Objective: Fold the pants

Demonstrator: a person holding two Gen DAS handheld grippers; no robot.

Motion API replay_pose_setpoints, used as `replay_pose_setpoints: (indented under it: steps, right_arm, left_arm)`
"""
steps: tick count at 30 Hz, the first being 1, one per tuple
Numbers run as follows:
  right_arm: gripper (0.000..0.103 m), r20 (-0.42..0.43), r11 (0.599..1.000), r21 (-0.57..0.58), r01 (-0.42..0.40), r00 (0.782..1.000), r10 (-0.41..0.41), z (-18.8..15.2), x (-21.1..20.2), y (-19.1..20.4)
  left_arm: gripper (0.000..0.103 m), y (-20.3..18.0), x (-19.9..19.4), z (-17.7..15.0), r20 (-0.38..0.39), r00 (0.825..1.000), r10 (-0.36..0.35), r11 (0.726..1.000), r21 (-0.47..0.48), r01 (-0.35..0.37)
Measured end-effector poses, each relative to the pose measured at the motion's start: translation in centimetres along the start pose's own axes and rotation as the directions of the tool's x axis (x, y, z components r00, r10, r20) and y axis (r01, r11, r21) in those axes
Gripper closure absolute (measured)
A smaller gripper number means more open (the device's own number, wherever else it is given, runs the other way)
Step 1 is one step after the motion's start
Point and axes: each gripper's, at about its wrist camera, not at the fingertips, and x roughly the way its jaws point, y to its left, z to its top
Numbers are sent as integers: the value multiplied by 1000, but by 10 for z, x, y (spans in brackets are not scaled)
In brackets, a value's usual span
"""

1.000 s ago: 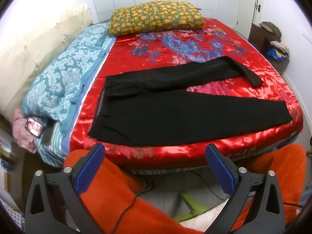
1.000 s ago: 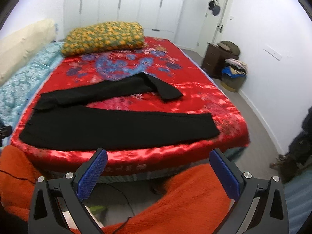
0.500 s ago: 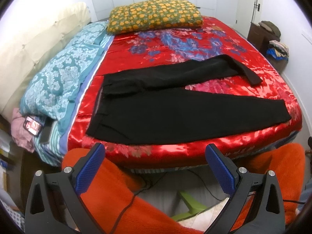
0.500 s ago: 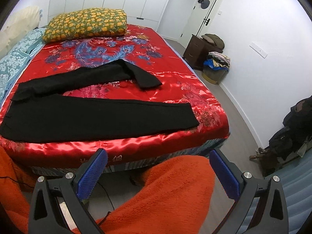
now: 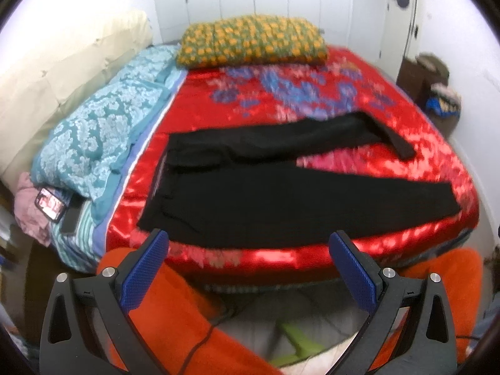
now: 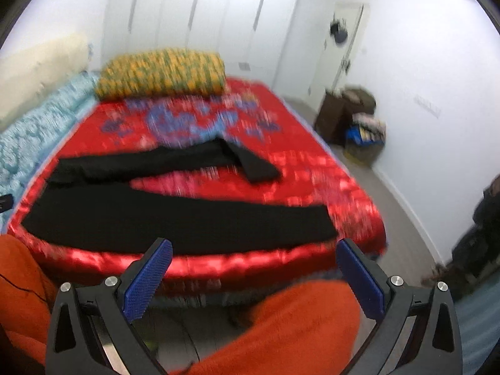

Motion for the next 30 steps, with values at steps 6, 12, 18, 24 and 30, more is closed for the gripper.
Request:
replay_pose_setpoints:
  steps: [6,12,18,24,30]
  right_arm:
    - [0,67,997,-12,-70,995,71,7,-9,9]
    - [0,114,996,-3,-84,990,84,5,-13,8]
    - [0,154,998,-39,-58,986,63,8,-16,12]
    - [0,107,997,-17,-70,992,72,7,-6,8]
    - [0,83,998,-28,-50,995,52,8,0,9]
  left_arm:
    - [1,10,-12,6,110,994,-14,1000,-20,16]
    - [1,4,-2,6,86,994,-69,998,22,67]
    - [1,-12,6,15,58,998,-25,996,90,19]
    - [1,-24,15,11,3,997,76,984,162,-75]
    - [1,-21,13,14,18,994,109,982,150,-110]
